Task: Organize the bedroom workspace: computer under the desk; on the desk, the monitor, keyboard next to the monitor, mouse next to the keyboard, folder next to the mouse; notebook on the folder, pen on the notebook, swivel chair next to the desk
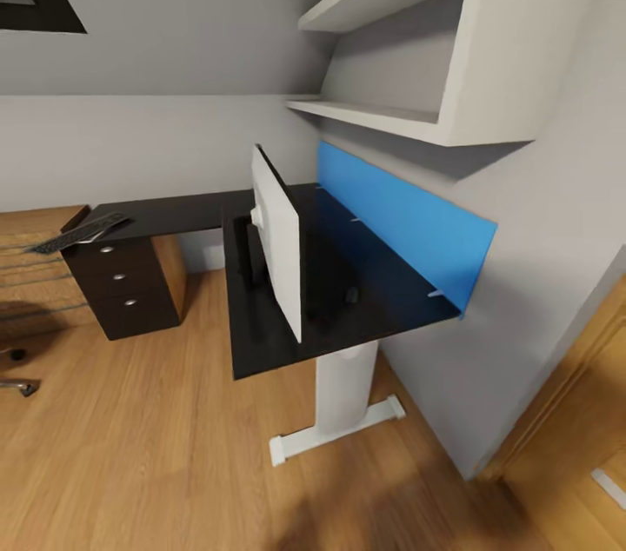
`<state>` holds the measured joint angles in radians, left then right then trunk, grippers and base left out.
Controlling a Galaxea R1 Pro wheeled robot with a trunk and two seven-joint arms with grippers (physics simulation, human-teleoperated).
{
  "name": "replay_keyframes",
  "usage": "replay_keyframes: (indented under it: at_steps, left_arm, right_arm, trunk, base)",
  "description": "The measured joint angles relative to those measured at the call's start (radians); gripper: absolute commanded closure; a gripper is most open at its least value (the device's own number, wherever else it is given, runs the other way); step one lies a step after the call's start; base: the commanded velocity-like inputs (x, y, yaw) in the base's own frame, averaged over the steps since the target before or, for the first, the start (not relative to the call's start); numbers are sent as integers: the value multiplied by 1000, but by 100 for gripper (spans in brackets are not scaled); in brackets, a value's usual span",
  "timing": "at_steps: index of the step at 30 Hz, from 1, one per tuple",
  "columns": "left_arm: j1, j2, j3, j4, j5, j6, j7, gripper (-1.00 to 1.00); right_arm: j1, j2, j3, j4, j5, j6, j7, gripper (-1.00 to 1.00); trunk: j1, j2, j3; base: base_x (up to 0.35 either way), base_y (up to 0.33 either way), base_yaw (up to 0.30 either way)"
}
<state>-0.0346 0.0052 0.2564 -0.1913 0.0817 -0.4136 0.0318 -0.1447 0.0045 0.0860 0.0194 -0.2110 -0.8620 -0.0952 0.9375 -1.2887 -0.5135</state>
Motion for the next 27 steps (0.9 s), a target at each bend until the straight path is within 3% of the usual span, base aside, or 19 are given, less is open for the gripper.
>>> replay_keyframes:
  at_steps: [9, 27]
  left_arm:
    - [0, 0, -1, 0, -1, 3, 6, -100]
    - [0, 0, -2, 0, -1, 14, 6, -100]
  right_arm:
    - [0, 1, -1, 0, 0, 0, -1, -100]
    - [0, 0, 1, -1, 1, 1, -1, -100]
  trunk:
    - [-35, 63, 27]
    - [-104, 189, 83]
  base:
    - [-55, -10, 230]
    - [-1, 0, 9]
